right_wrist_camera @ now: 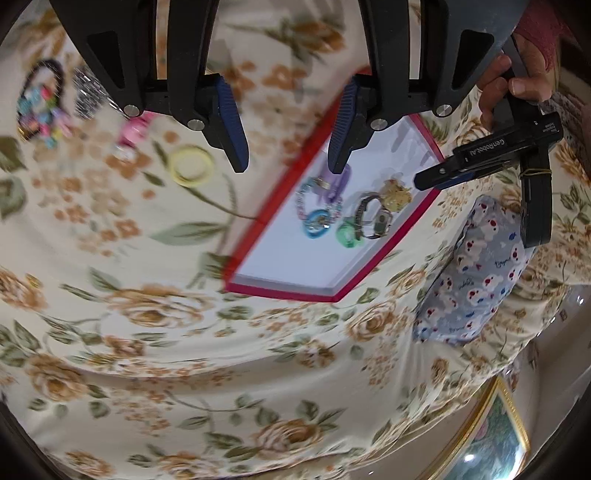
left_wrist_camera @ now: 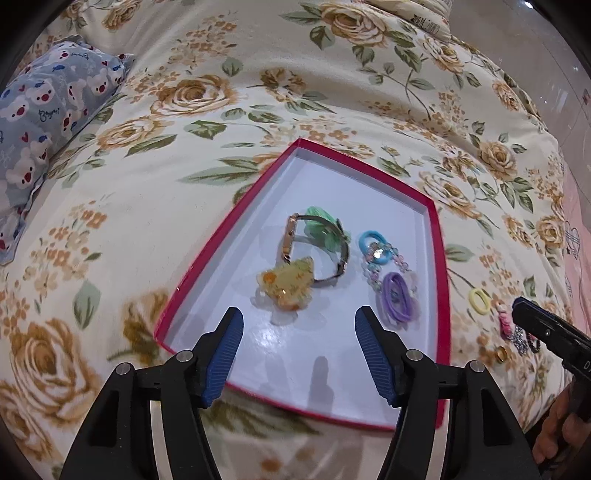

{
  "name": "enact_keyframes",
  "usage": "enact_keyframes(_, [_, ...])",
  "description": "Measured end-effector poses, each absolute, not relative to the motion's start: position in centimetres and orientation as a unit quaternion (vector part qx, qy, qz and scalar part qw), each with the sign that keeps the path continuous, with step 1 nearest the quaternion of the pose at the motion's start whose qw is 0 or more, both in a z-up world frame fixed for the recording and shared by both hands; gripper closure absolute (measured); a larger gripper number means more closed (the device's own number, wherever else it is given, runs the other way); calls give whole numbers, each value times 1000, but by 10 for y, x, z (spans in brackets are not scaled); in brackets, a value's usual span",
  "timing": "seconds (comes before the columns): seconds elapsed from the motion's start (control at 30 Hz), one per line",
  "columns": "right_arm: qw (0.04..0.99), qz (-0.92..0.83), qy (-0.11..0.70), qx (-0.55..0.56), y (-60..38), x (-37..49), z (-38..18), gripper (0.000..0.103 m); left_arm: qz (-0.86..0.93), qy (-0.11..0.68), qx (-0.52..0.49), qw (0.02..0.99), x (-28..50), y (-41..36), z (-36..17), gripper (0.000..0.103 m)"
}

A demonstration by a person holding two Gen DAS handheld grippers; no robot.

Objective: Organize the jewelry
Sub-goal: 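Open both tools to drop the clip and hair tie into the box, then move both open tools from the box to the jewelry on the bedspread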

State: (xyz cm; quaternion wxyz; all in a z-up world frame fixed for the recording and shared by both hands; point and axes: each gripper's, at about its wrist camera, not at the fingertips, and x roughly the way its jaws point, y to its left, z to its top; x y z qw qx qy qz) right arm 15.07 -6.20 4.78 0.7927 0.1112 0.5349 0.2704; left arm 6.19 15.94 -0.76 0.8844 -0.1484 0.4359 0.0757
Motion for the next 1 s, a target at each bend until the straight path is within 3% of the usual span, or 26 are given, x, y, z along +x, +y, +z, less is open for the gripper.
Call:
enact_keyframes(0.63, [821,133,536,144,-201,100,48,54,-33,449,-104,887,63,81,4,38])
enact_keyframes(1.0, [825,101,534,154,-233,101,41,54,-68,466,-68,880,90,39,-2,38])
